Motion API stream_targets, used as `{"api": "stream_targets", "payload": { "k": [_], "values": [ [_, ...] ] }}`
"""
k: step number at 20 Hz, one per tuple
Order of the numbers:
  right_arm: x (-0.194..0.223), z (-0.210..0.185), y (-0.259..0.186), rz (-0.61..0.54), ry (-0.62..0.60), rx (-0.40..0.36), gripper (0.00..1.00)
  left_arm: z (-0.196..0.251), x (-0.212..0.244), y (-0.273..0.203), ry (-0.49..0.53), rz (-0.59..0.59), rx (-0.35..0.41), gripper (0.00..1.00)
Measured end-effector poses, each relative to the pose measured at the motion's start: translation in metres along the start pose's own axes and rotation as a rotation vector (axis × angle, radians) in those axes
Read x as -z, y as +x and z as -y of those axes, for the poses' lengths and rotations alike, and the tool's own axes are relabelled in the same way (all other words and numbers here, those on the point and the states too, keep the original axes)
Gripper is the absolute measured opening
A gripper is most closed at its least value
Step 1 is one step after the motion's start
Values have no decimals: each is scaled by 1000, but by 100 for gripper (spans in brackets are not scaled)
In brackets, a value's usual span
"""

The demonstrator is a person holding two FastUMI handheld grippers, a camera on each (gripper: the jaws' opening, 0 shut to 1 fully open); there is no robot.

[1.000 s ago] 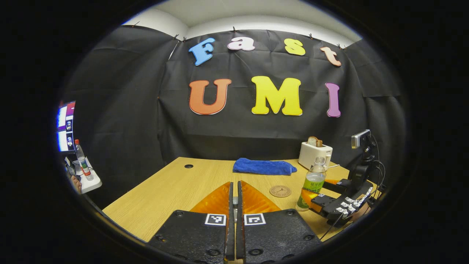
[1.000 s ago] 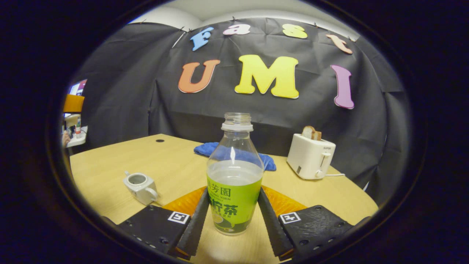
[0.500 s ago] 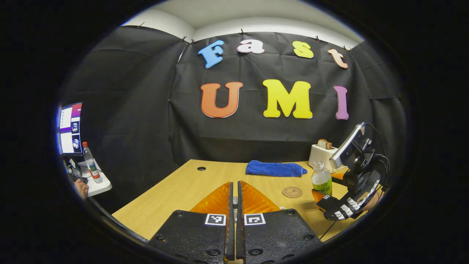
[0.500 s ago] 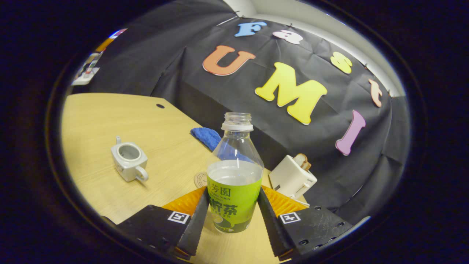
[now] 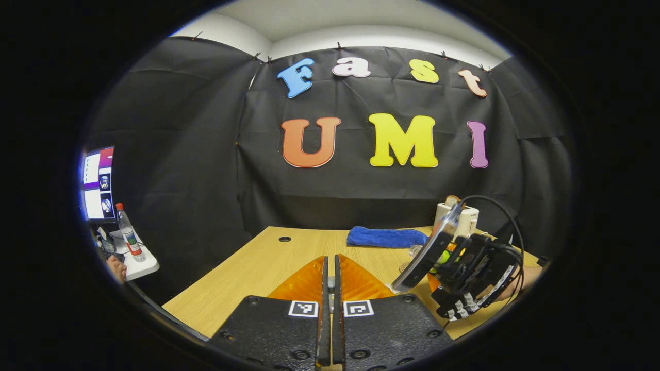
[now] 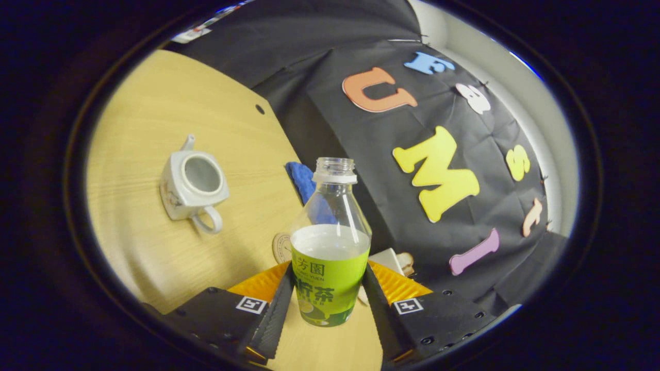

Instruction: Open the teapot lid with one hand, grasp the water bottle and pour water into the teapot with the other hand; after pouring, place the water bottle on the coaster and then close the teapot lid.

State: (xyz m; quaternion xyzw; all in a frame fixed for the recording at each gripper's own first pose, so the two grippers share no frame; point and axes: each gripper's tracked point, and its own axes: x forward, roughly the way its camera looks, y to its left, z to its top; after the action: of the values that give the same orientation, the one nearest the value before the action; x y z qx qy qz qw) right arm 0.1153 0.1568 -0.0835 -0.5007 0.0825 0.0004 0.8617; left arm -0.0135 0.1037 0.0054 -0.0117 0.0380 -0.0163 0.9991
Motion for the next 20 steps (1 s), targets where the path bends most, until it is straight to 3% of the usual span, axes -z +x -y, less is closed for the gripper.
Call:
{"api": "stream_targets", "payload": {
  "k": [6,10,20],
  "values": [
    [-6,-7,11,3,-216,47,75,-22,0,-2,-34,-2,-29,4],
    [-17,-4,12,41,-418,115,75,-32,5,-1,-36,-19,-49,4],
    [-51,7,-3,164,-750,272,74,-32,4,-2,-28,-22,-38,4]
  ]
}}
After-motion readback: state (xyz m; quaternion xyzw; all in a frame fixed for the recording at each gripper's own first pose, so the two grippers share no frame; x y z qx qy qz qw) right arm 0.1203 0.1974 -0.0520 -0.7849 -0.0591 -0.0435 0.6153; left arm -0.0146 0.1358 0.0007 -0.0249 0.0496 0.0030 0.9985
